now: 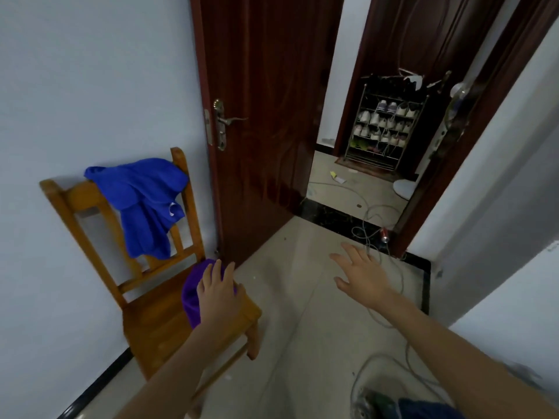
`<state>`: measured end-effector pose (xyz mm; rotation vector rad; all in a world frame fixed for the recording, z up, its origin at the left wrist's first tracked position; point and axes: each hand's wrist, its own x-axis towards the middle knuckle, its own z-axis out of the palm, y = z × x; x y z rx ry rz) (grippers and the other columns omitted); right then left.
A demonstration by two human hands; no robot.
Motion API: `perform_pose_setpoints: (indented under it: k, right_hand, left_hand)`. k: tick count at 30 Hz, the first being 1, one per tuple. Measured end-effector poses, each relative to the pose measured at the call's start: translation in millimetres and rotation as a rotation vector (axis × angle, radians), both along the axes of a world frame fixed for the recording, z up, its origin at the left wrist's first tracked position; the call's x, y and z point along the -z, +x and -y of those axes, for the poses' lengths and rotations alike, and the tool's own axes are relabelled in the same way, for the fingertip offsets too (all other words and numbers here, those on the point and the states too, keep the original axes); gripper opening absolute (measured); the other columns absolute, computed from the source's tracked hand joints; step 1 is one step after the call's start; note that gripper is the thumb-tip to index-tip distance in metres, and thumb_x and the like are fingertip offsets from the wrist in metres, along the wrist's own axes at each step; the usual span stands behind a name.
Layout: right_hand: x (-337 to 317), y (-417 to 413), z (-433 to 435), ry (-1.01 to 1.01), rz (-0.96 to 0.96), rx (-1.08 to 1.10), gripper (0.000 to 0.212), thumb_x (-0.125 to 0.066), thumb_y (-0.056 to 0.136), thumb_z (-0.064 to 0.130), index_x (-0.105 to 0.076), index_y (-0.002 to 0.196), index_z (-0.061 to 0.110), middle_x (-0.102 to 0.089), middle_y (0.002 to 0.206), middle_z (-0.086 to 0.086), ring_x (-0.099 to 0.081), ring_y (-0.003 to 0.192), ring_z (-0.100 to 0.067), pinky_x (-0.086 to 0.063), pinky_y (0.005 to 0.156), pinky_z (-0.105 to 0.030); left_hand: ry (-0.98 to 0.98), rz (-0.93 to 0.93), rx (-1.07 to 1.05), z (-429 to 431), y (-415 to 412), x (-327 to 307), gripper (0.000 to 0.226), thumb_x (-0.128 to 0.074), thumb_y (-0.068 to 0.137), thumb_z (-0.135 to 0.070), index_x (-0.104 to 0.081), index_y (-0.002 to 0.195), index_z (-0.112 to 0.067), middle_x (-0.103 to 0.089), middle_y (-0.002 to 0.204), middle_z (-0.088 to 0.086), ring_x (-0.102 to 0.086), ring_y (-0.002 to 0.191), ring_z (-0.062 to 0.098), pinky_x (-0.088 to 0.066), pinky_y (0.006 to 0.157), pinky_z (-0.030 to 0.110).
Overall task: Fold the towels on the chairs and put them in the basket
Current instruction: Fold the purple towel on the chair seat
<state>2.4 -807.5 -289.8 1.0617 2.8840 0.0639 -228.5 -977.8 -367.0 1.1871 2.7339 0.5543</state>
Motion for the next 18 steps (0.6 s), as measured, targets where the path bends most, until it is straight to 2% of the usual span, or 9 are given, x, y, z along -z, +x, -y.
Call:
perform_pose_setpoints:
  k: [9, 18]
  right_hand:
    - [36.3, -68.8, -120.8, -0.139, 0.043, -0.231, 0.057, -0.042, 0.095, 0.038, -0.022, 0.146, 0.023, -0.007, 0.156, -0.006, -0.014, 0.141, -0.019, -0.022, 0.108, -0.031]
    - [71.3, -181.4, -190.2, -0.249, 0.043, -0.473, 0.054, -0.041, 0.094, 0.030, -0.026, 0.145, 0.019, -0.015, 0.154, -0.010, -0.015, 0.140, -0.023, -0.024, 0.107, -0.035]
  left_hand:
    - [-0.106, 0.170, -0.316, -48.7, -20.2, 26.2, 0.057, -0.043, 0.094, -0.039, -0.022, 0.145, -0.025, -0.015, 0.156, 0.005, -0.008, 0.143, 0.028, -0.015, 0.114, 0.046]
    - [-0.039, 0.280, -0.615, -100.4, -63.9, 62.0, 0.052, -0.046, 0.095, -0.034, -0.030, 0.143, -0.020, -0.021, 0.154, 0.008, -0.015, 0.142, 0.030, -0.020, 0.113, 0.049]
